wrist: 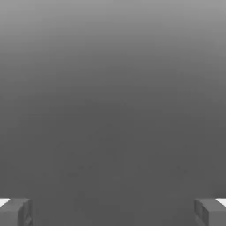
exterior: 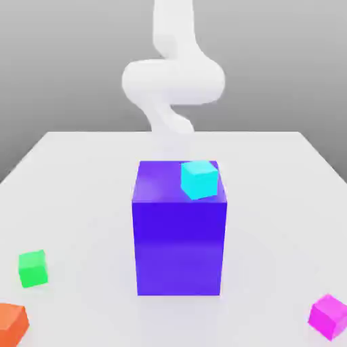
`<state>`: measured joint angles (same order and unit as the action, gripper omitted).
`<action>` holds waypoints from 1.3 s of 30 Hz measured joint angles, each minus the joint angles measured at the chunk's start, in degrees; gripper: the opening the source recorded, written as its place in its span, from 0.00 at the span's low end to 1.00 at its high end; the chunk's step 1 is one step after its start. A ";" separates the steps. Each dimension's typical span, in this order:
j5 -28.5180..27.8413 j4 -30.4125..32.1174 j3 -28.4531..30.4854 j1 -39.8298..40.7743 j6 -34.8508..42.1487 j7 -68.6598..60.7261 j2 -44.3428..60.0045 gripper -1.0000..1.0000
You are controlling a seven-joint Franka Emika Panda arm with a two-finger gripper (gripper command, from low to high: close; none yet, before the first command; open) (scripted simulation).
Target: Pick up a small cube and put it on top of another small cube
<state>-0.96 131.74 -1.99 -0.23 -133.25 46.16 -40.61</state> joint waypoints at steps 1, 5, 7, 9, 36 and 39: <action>-0.46 -0.02 -0.85 -0.13 -0.64 0.18 2.25 0.50; -2.25 -0.09 -4.08 -0.63 -3.05 0.90 10.69 0.50; -3.27 -0.13 -5.65 -0.93 -4.21 1.35 14.84 0.50; -4.41 -0.16 -7.00 -1.47 -5.39 1.89 19.00 0.50; -17.15 -2.44 -11.99 -15.42 -24.13 8.20 70.38 0.00; -17.16 -2.44 -12.01 -15.41 -24.15 8.21 70.38 0.00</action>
<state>-18.12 129.29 -14.00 -15.65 -157.41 54.37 29.76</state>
